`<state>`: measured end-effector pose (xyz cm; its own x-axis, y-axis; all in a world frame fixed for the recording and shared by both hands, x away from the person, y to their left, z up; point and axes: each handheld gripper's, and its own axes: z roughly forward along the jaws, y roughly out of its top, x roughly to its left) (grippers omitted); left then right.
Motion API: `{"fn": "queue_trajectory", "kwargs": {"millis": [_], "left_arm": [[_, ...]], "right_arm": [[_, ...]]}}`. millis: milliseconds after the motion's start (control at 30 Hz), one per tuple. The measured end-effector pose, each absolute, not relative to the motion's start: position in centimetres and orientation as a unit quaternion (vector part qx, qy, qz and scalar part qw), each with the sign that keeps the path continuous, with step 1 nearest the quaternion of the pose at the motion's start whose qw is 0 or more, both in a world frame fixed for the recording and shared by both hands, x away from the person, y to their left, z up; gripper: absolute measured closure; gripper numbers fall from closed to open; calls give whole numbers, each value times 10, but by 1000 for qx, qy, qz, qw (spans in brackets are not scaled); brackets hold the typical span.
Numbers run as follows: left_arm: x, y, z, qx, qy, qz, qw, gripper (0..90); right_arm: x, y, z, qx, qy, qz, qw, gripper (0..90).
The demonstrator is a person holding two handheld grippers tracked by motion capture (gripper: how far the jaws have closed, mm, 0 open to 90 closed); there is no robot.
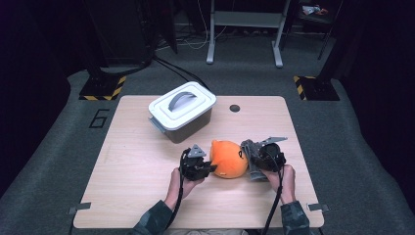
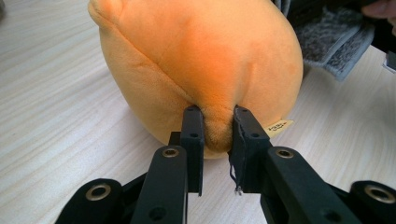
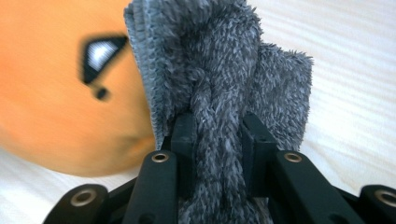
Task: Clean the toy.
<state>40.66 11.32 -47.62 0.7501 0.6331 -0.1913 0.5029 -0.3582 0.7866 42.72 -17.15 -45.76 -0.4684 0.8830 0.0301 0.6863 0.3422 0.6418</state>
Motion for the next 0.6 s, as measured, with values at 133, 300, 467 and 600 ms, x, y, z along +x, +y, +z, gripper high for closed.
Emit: {"fn": "queue_trajectory", "kwargs": {"millis": [133,300,467,600], "left_arm": [[407,114,-477,819,351,69,448,763],[408,113,-475,818,349,71,451,763],[408,114,-475,817,350,70,453,763],[410,113,-473,815,354,70,453,763]], "right_arm": [[431,-175,-473,502,803,280,158,704],[436,-176,-490,511,804,269,146,706],[437,-180,-493,513,801,272,144,707],[432,-185,-483,518,792,281,161,708]]}}
